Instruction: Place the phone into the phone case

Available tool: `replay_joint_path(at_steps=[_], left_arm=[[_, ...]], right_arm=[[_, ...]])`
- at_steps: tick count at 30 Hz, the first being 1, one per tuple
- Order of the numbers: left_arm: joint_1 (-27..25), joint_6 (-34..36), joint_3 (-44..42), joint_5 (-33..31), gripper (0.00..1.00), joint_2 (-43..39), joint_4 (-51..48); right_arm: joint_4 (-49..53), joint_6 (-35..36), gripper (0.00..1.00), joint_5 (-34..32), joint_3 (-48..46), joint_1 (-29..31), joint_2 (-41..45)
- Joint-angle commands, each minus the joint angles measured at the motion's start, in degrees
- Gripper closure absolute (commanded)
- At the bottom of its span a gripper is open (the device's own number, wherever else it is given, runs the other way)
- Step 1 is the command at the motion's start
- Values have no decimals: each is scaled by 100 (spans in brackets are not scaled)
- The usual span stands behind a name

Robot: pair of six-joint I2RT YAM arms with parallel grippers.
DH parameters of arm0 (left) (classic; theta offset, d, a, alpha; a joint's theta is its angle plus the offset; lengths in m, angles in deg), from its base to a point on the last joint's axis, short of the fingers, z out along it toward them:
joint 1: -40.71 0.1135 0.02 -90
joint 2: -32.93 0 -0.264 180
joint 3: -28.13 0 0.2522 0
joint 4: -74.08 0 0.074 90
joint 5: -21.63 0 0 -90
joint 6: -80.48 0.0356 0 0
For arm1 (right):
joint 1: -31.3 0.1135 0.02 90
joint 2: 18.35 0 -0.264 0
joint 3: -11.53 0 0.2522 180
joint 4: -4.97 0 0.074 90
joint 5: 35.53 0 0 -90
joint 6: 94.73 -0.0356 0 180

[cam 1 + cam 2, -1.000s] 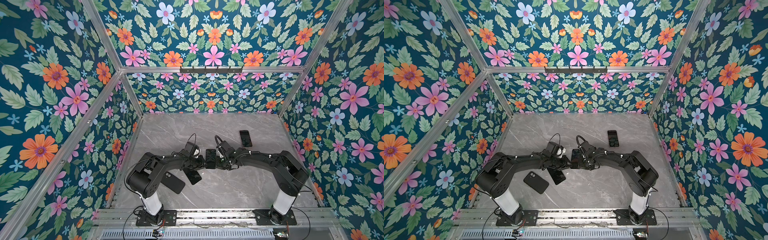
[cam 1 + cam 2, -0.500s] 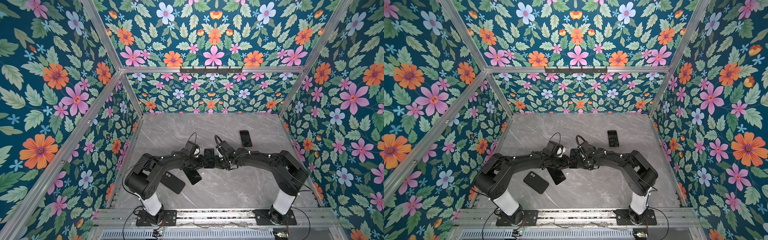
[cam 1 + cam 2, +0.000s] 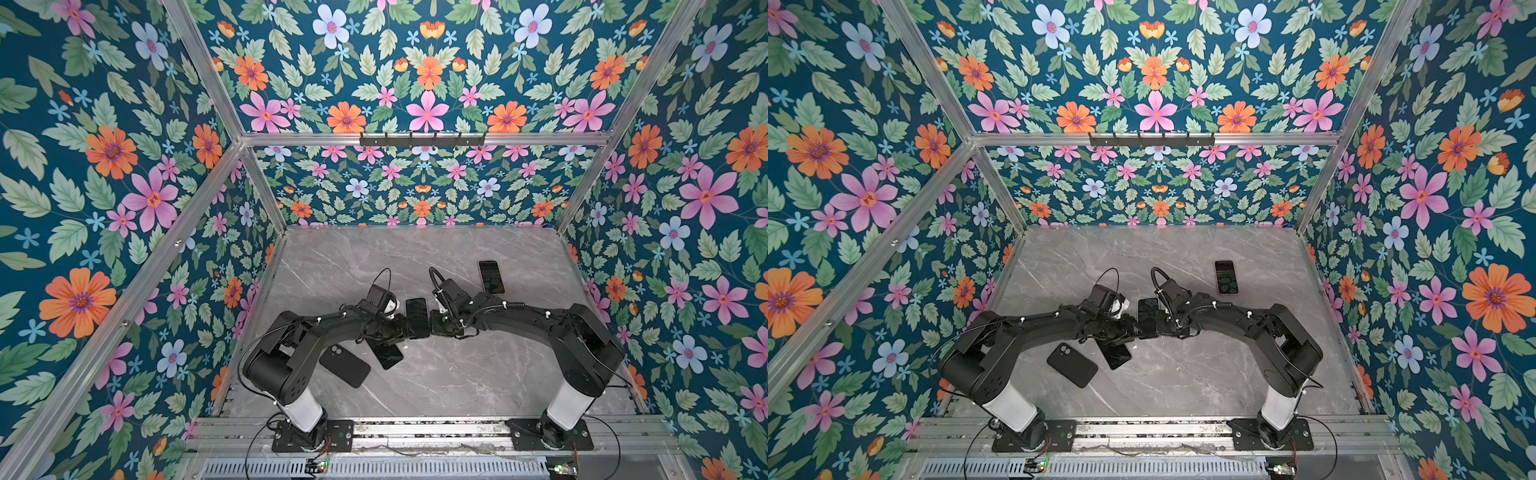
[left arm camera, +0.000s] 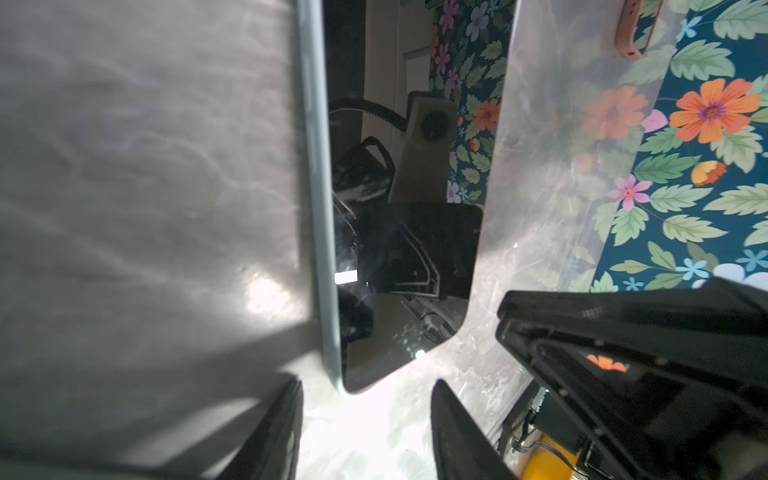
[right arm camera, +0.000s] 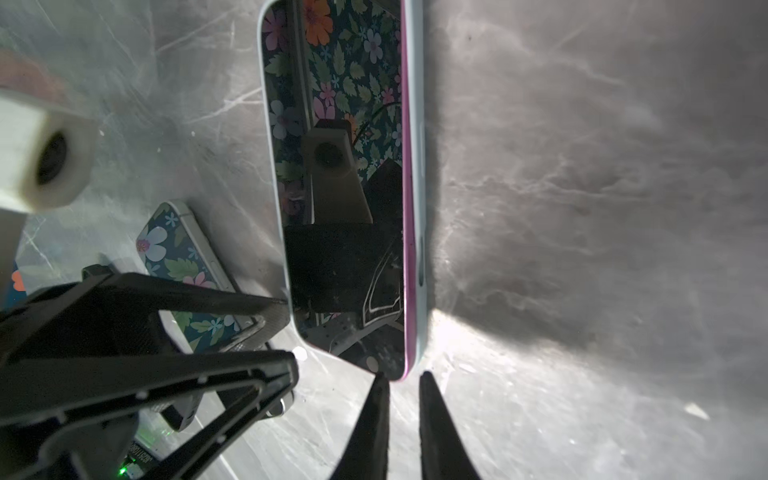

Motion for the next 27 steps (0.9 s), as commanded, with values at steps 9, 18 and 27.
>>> replay_joint_path(at_steps=[9,18,27], left_arm=[[6,-215,-221,-31,61,72,66],[6,-259,-256,55,64,167,268],[7,-335,-302,129,65,177,447]], right_arm=[[-93,-191,89,235,118,10,-295],[-205,-245,94,407,126,43,-442],[-342,-340,96,631,100,115,-607]])
